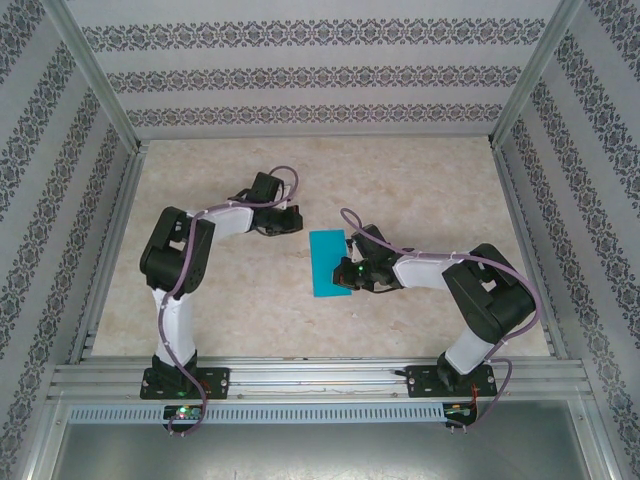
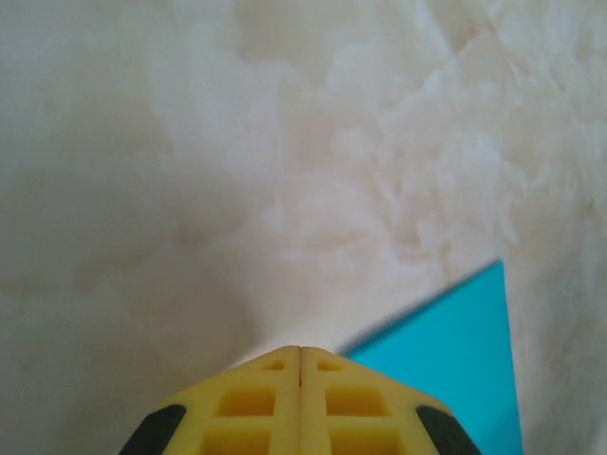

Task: Fold a paper plane with a square sheet of paper (fold left side to right side)
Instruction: First fold the square sheet of paper in half at the center of the table, then fold the triangle a second time at the center of the table.

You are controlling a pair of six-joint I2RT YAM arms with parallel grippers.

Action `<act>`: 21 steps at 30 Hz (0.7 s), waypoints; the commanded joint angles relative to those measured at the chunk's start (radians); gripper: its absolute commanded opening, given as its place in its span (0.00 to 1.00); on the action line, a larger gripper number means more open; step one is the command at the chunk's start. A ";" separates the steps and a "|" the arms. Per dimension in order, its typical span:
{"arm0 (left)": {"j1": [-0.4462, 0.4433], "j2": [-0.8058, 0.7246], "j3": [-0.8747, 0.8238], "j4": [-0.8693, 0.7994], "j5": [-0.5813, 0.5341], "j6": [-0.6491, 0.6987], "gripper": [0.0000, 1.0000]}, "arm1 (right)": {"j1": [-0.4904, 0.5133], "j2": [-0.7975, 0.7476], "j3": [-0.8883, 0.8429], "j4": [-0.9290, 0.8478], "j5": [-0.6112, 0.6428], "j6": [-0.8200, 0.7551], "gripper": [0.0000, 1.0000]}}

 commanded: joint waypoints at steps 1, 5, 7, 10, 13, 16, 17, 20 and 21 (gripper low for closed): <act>-0.058 -0.099 -0.086 0.023 0.028 -0.022 0.02 | 0.021 0.039 -0.053 -0.111 0.026 0.030 0.00; -0.117 -0.154 -0.182 0.078 0.052 -0.091 0.02 | 0.023 0.037 -0.050 -0.112 0.032 0.027 0.00; -0.136 -0.150 -0.196 0.093 0.055 -0.110 0.02 | 0.023 0.040 -0.050 -0.111 0.032 0.027 0.00; -0.152 -0.114 -0.177 0.092 0.060 -0.117 0.02 | 0.023 0.045 -0.047 -0.111 0.030 0.023 0.00; -0.159 -0.077 -0.150 0.073 0.058 -0.116 0.02 | 0.024 0.045 -0.044 -0.111 0.027 0.023 0.00; -0.166 -0.053 -0.137 0.037 0.035 -0.106 0.02 | 0.025 0.037 -0.040 -0.111 0.023 0.025 0.00; -0.166 -0.049 -0.137 0.025 0.025 -0.101 0.02 | 0.025 0.031 -0.036 -0.110 0.018 0.027 0.00; -0.167 -0.050 -0.146 0.000 -0.004 -0.094 0.01 | 0.024 -0.002 -0.015 -0.115 -0.001 0.026 0.06; -0.169 -0.047 -0.148 -0.006 -0.007 -0.091 0.01 | 0.023 -0.020 -0.007 -0.119 -0.006 0.028 0.09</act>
